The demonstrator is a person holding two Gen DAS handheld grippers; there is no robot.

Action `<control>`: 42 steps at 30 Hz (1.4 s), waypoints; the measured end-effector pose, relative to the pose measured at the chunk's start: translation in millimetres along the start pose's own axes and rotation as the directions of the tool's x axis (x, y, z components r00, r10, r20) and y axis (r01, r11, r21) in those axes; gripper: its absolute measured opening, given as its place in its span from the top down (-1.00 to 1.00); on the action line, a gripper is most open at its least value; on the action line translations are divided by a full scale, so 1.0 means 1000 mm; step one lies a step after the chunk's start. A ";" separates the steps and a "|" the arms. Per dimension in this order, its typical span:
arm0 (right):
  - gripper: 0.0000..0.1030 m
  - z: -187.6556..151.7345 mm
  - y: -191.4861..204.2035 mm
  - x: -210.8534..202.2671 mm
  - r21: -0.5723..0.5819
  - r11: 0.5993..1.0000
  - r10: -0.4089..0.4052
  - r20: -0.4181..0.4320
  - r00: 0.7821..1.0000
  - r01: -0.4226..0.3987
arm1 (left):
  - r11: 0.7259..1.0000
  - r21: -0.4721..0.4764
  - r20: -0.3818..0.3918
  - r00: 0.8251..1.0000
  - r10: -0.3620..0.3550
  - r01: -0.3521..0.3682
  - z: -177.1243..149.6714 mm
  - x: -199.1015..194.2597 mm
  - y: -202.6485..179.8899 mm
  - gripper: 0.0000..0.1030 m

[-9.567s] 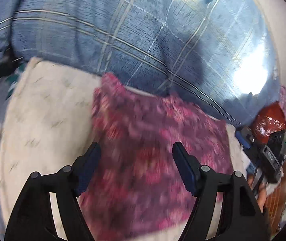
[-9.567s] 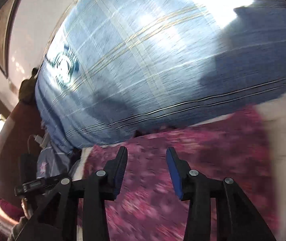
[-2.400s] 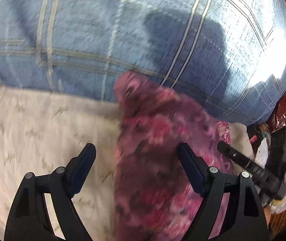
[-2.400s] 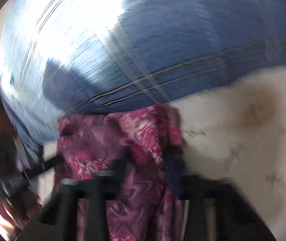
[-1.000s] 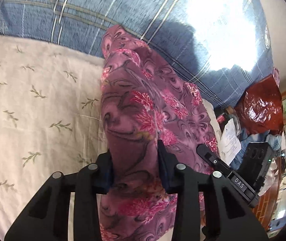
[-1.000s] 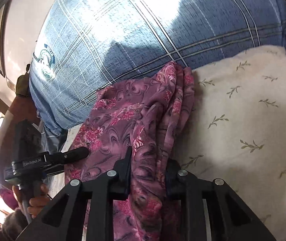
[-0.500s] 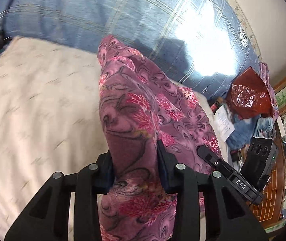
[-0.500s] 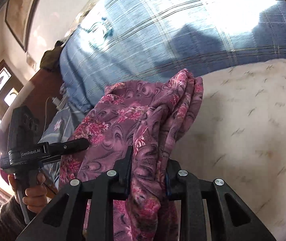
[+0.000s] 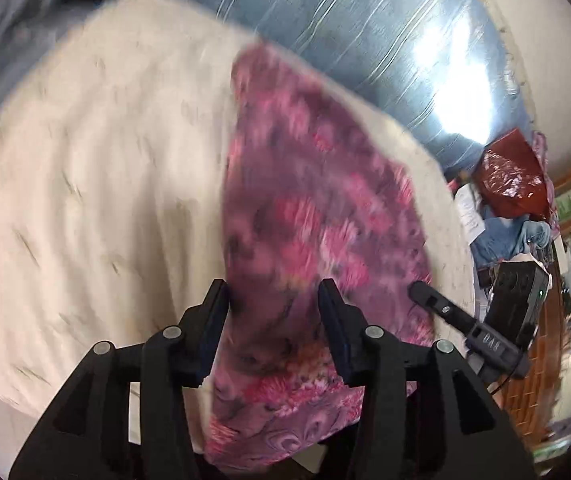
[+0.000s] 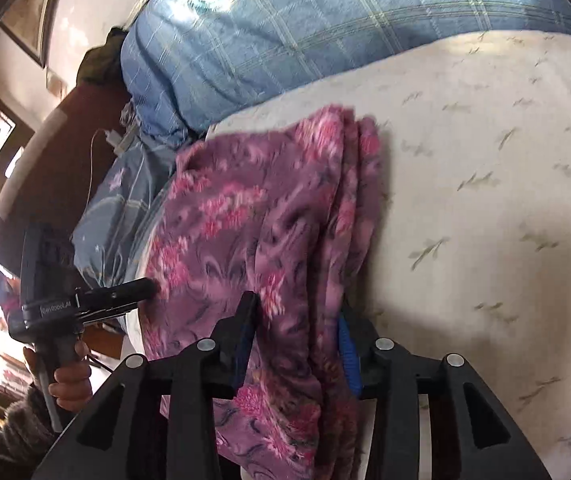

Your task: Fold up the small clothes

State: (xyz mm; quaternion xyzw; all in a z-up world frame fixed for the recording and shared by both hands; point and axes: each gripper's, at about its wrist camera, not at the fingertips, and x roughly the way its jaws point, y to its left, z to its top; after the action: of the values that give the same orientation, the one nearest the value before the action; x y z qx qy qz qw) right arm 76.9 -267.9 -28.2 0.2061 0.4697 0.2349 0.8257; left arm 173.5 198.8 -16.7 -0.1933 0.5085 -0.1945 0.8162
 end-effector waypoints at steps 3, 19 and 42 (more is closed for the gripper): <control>0.18 0.024 -0.010 -0.020 0.057 0.998 0.031 0.094 0.995 -0.037 | 0.999 0.045 0.070 0.998 0.006 -0.010 0.028 -0.019 -0.007 -0.03; 0.82 0.075 -0.031 0.055 0.036 0.999 -0.016 0.038 0.999 0.015 | 0.944 0.190 -0.027 0.960 0.280 -0.270 0.152 0.111 -0.011 0.63; 0.64 0.039 0.035 0.018 -0.187 0.981 -0.039 0.055 0.998 0.048 | 0.897 0.354 0.091 0.965 0.247 -0.263 0.038 0.025 -0.049 -0.26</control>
State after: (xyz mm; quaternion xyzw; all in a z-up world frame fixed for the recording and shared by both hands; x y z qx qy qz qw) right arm 111.8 -234.4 -2.5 0.1226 0.4284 0.2548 0.8582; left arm 211.8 148.5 4.8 0.0250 0.4668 -0.1722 0.8671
